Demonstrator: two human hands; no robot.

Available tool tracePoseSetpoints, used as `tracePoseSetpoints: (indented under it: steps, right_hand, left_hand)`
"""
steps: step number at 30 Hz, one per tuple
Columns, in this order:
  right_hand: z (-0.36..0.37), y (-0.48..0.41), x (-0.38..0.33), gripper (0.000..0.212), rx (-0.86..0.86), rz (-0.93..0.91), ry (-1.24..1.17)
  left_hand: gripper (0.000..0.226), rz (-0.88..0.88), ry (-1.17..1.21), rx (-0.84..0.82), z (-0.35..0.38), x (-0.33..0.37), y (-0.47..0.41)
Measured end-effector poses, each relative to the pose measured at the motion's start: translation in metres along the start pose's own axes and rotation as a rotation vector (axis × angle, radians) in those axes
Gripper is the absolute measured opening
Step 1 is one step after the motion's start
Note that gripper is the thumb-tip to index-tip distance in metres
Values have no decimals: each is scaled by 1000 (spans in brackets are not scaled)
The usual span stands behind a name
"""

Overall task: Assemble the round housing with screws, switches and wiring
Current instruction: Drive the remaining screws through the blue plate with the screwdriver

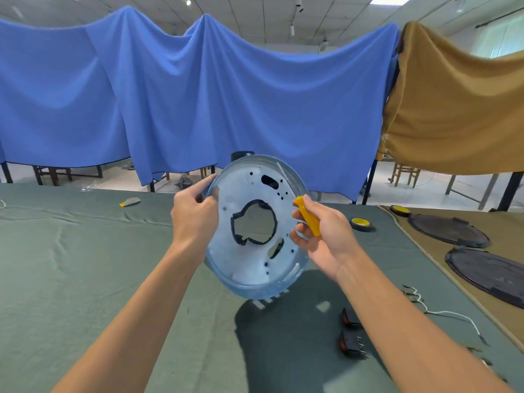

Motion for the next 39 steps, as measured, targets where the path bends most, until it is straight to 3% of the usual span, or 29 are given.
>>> tracePoseSetpoints:
  steps: [7, 14, 17, 20, 26, 30, 34, 39]
  right_hand:
    - [-17, 15, 8, 21, 27, 12, -103]
    - [-61, 26, 26, 22, 210, 27, -186]
    - [-77, 28, 34, 20, 264, 38, -128]
    - [-90, 30, 41, 17, 335, 42, -71]
    - [-102, 31, 51, 17, 432, 43, -1]
    - [-101, 27, 55, 17, 439, 49, 43]
    - [-98, 20, 59, 18, 432, 41, 144]
    - [-76, 6, 62, 26, 278, 29, 427]
  left_hand:
    - [49, 367, -426, 47, 12, 37, 23]
    - [53, 755, -762, 33, 36, 36, 54]
    - [51, 890, -866, -16, 51, 25, 67]
    - [33, 1012, -958, -74, 65, 5, 80]
    - [45, 1199, -1040, -229, 79, -41, 103]
    - [44, 1263, -1070, -320, 84, -59, 111]
    - [32, 1206, -1065, -350, 85, -67, 105]
    - [36, 1120, -963, -379, 82, -70, 100]
Point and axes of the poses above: each hand's wrist, its own y-axis away from the middle knuckle, its own z-axis out of the palm, x = y × z, the point moved 8 cm from there along -y, towards the middle knuckle, and after that the axes turned 4 degrees about -x, right-handed, at the moved point
